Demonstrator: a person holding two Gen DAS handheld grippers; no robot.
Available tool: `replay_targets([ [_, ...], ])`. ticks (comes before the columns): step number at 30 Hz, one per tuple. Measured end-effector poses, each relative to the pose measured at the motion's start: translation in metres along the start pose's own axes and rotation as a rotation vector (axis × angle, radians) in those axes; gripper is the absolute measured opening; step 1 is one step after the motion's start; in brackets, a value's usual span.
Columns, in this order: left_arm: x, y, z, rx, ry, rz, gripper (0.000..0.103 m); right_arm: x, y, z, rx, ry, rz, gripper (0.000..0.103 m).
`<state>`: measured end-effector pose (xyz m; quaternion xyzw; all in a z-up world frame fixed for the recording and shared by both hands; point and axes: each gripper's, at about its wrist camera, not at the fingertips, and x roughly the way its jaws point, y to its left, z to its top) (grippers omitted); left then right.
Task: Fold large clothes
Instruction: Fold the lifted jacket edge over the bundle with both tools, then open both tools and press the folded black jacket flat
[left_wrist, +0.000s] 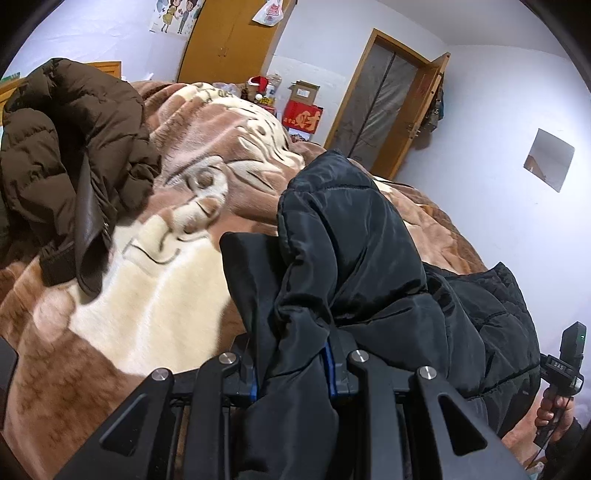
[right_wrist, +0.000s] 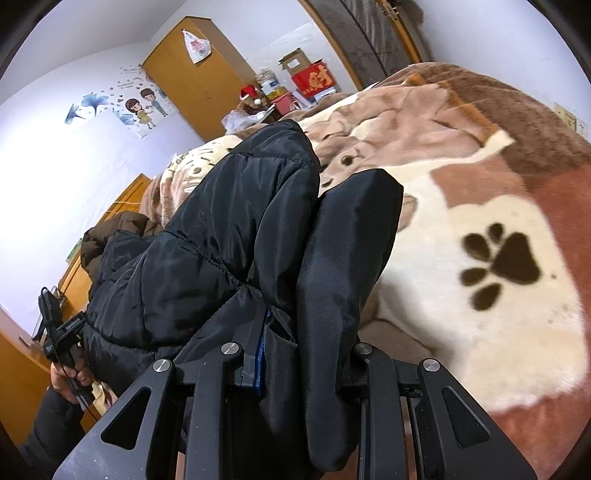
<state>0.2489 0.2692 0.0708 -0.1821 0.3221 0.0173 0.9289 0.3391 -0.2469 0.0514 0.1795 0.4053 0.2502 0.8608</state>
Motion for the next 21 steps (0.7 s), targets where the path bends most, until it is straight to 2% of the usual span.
replay_targets([
  [7, 0.041, 0.04, 0.007, -0.018, 0.017, 0.021, 0.026, 0.054, 0.005, -0.002, 0.021, 0.022, 0.012, 0.026],
  [12, 0.096, 0.067, -0.017, -0.038, 0.116, 0.075, 0.027, 0.103, -0.012, -0.02, 0.048, 0.108, -0.044, 0.027],
  [14, 0.112, 0.077, -0.033, -0.054, 0.145, 0.107, 0.028, 0.117, -0.024, -0.031, 0.06, 0.145, -0.075, 0.032],
  [18, 0.127, 0.097, -0.057, -0.109, 0.166, 0.135, 0.042, 0.123, -0.041, -0.042, 0.087, 0.176, -0.081, 0.045],
  [19, 0.126, 0.097, -0.058, -0.111, 0.161, 0.147, 0.047, 0.121, -0.041, -0.041, 0.084, 0.178, -0.087, 0.05],
  [21, 0.121, 0.099, -0.058, -0.125, 0.157, 0.158, 0.052, 0.116, -0.04, -0.04, 0.085, 0.188, -0.09, 0.053],
])
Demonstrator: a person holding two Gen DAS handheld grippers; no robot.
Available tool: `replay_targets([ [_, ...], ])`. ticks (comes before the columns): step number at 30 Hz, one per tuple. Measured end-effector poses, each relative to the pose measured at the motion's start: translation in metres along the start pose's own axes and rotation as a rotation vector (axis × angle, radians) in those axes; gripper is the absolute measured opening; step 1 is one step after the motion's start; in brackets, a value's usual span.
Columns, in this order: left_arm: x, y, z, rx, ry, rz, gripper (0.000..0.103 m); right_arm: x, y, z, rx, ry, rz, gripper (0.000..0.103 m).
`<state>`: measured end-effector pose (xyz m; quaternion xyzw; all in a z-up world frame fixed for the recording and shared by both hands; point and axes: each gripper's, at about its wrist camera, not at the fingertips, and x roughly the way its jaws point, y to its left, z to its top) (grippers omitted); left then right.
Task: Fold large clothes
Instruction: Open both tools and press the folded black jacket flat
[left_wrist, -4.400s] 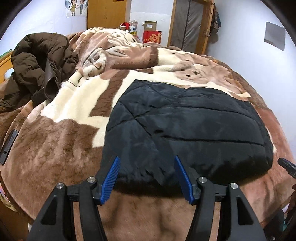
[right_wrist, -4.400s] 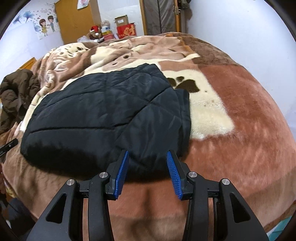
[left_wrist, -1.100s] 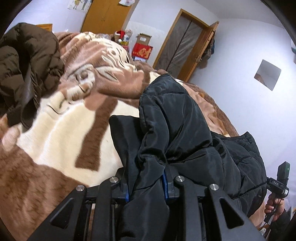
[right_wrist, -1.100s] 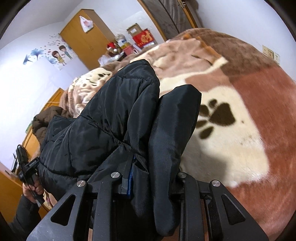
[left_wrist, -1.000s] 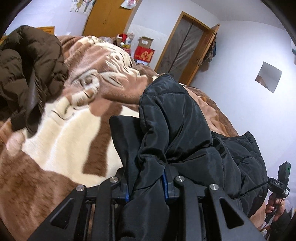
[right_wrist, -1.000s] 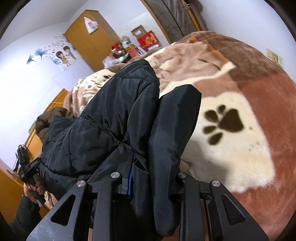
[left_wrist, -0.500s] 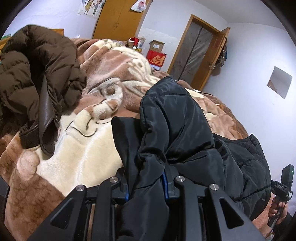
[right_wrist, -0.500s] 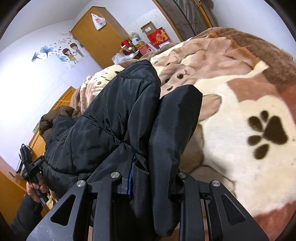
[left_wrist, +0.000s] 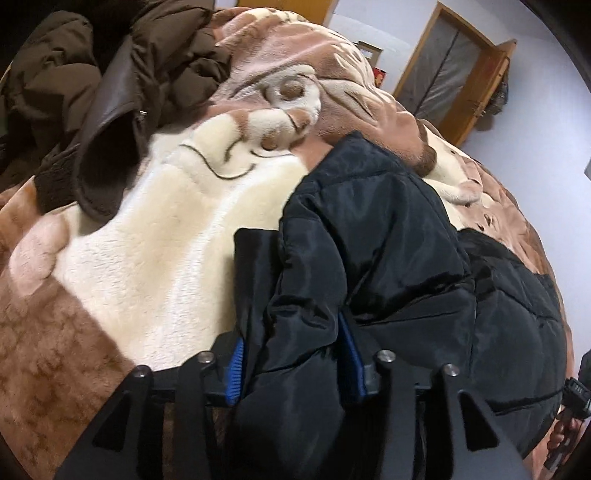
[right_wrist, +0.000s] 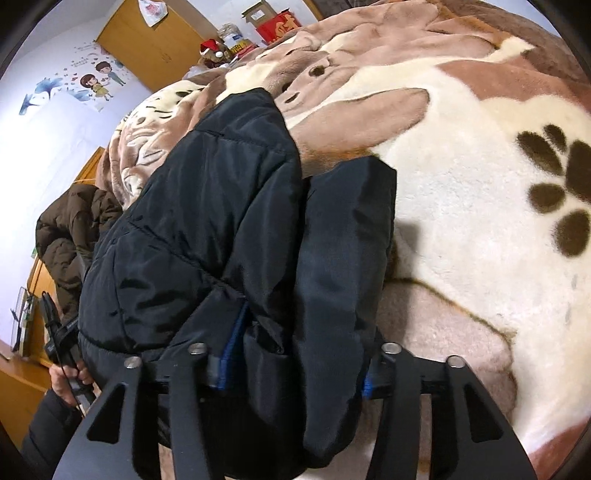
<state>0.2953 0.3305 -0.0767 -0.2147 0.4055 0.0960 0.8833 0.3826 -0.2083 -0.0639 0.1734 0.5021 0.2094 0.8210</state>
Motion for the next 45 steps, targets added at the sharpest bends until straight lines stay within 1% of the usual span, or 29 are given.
replay_targets([
  [2, -0.01, 0.002, 0.001, -0.004, -0.004, 0.013, 0.052, -0.01, 0.0, -0.001, -0.012, -0.001, -0.025, 0.058],
  [4, -0.021, 0.004, 0.004, 0.003, -0.016, 0.038, 0.053, -0.025, 0.001, 0.0, -0.024, -0.017, -0.041, 0.058],
  [6, -0.038, 0.003, 0.01, 0.016, -0.059, 0.064, 0.053, -0.041, 0.005, 0.002, -0.054, -0.053, -0.075, 0.059],
  [9, -0.062, -0.004, 0.022, 0.015, -0.131, 0.084, 0.056, -0.062, 0.02, 0.01, -0.114, -0.126, -0.17, 0.059],
  [11, -0.067, -0.017, 0.032, 0.047, -0.159, 0.081, 0.056, -0.068, 0.032, 0.018, -0.143, -0.157, -0.197, 0.059],
  [12, -0.066, -0.029, 0.035, 0.088, -0.168, 0.082, 0.056, -0.067, 0.039, 0.021, -0.163, -0.166, -0.195, 0.059],
  [14, -0.054, -0.051, 0.041, 0.162, -0.165, 0.086, 0.056, -0.058, 0.056, 0.027, -0.221, -0.171, -0.213, 0.059],
  [15, -0.043, -0.059, 0.044, 0.186, -0.15, 0.077, 0.056, -0.051, 0.063, 0.03, -0.245, -0.167, -0.219, 0.059],
  [16, -0.033, -0.065, 0.046, 0.199, -0.132, 0.075, 0.056, -0.041, 0.072, 0.033, -0.276, -0.158, -0.223, 0.059],
  [19, 0.004, -0.073, 0.046, 0.221, -0.073, 0.113, 0.056, -0.015, 0.086, 0.038, -0.326, -0.136, -0.236, 0.059],
  [21, 0.02, -0.074, 0.043, 0.227, -0.068, 0.131, 0.059, 0.007, 0.087, 0.039, -0.357, -0.102, -0.255, 0.059],
  [24, 0.028, -0.07, 0.041, 0.214, -0.08, 0.124, 0.062, 0.026, 0.084, 0.039, -0.376, -0.079, -0.27, 0.059],
  [26, 0.031, -0.067, 0.041, 0.208, -0.081, 0.117, 0.064, 0.031, 0.08, 0.039, -0.375, -0.082, -0.268, 0.059],
  [32, 0.034, -0.071, 0.042, 0.219, -0.072, 0.139, 0.065, 0.032, 0.08, 0.041, -0.376, -0.074, -0.275, 0.059],
  [34, 0.027, -0.075, 0.042, 0.222, -0.072, 0.159, 0.065, 0.026, 0.082, 0.041, -0.371, -0.071, -0.28, 0.059],
  [36, 0.015, -0.077, 0.042, 0.215, -0.078, 0.156, 0.065, 0.017, 0.085, 0.041, -0.369, -0.078, -0.279, 0.059],
  [39, -0.013, -0.083, 0.04, 0.211, -0.119, 0.146, 0.065, -0.004, 0.09, 0.035, -0.368, -0.106, -0.276, 0.059],
  [42, -0.046, -0.093, 0.029, 0.209, -0.168, 0.097, 0.065, -0.023, 0.098, 0.024, -0.367, -0.133, -0.264, 0.059],
  [45, -0.068, -0.109, 0.004, 0.252, -0.175, 0.042, 0.065, -0.035, 0.109, 0.006, -0.378, -0.138, -0.231, 0.059],
])
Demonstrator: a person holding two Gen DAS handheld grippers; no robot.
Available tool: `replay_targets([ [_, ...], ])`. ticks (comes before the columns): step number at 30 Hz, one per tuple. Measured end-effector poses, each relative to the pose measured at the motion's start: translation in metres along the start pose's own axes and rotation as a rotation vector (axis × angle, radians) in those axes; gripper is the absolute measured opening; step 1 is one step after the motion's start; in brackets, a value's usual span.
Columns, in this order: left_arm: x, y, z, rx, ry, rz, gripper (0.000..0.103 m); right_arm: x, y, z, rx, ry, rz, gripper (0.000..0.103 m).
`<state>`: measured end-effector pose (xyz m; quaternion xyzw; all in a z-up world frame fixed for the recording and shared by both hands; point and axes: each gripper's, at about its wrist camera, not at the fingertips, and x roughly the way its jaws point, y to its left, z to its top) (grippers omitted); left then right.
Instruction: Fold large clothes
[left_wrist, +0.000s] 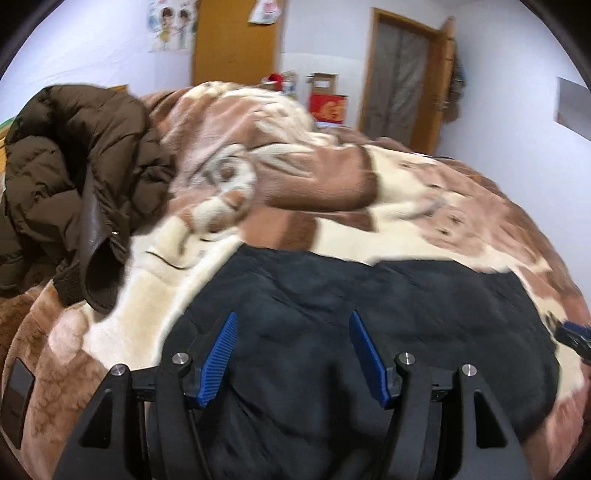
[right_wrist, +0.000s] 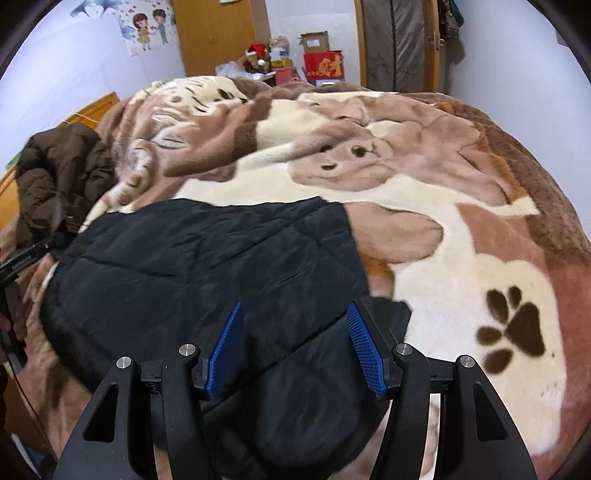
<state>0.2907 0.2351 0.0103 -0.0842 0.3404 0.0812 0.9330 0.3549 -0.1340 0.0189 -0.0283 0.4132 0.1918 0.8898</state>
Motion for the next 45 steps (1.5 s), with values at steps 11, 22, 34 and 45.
replay_targets([
  [11, 0.007, -0.055, -0.064, 0.064, 0.112, -0.054, 0.065, 0.019, 0.029, -0.04, -0.072, 0.116, 0.002, 0.059],
  [22, -0.073, -0.074, -0.089, 0.084, 0.118, -0.029, 0.065, -0.06, 0.046, -0.063, -0.085, 0.035, 0.027, 0.059],
  [34, -0.171, -0.097, -0.138, 0.012, 0.12, -0.071, 0.069, -0.155, 0.061, -0.117, -0.071, -0.032, 0.033, 0.059],
  [45, -0.223, -0.116, -0.162, 0.024, 0.107, -0.07, 0.069, -0.196, 0.067, -0.151, -0.093, -0.046, 0.016, 0.059],
])
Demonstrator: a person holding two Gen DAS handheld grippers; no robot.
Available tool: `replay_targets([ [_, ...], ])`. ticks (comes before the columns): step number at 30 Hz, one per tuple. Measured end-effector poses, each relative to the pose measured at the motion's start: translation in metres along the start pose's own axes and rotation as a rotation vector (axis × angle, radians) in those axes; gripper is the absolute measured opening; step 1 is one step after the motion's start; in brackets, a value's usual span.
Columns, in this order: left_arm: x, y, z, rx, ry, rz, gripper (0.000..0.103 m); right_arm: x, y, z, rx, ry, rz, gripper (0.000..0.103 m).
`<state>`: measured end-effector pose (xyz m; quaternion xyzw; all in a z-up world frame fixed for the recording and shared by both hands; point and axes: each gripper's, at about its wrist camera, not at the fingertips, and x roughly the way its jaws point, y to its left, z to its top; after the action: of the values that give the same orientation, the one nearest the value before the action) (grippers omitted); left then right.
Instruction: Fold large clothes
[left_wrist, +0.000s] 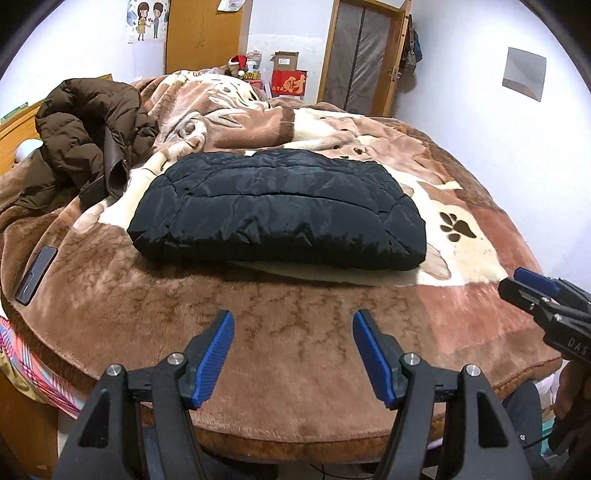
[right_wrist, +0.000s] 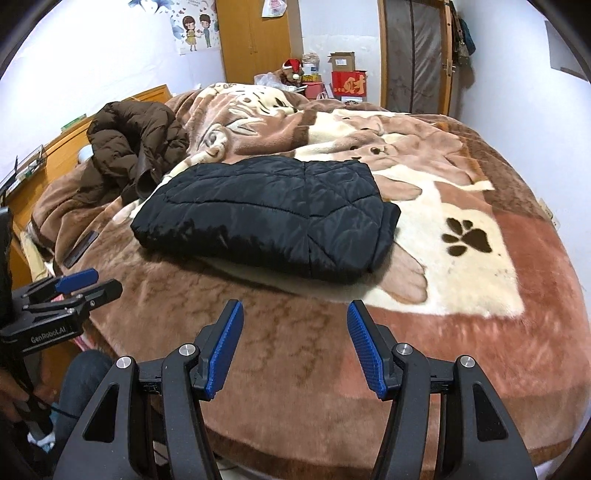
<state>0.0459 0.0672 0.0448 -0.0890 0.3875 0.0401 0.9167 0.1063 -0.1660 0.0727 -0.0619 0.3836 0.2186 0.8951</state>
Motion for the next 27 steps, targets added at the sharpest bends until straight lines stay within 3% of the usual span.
replay_targets([
  [27, -0.001, -0.002, -0.008, -0.02, 0.01, -0.001, 0.069, -0.004, 0.014, -0.012, -0.041, 0.012, 0.014, 0.059],
])
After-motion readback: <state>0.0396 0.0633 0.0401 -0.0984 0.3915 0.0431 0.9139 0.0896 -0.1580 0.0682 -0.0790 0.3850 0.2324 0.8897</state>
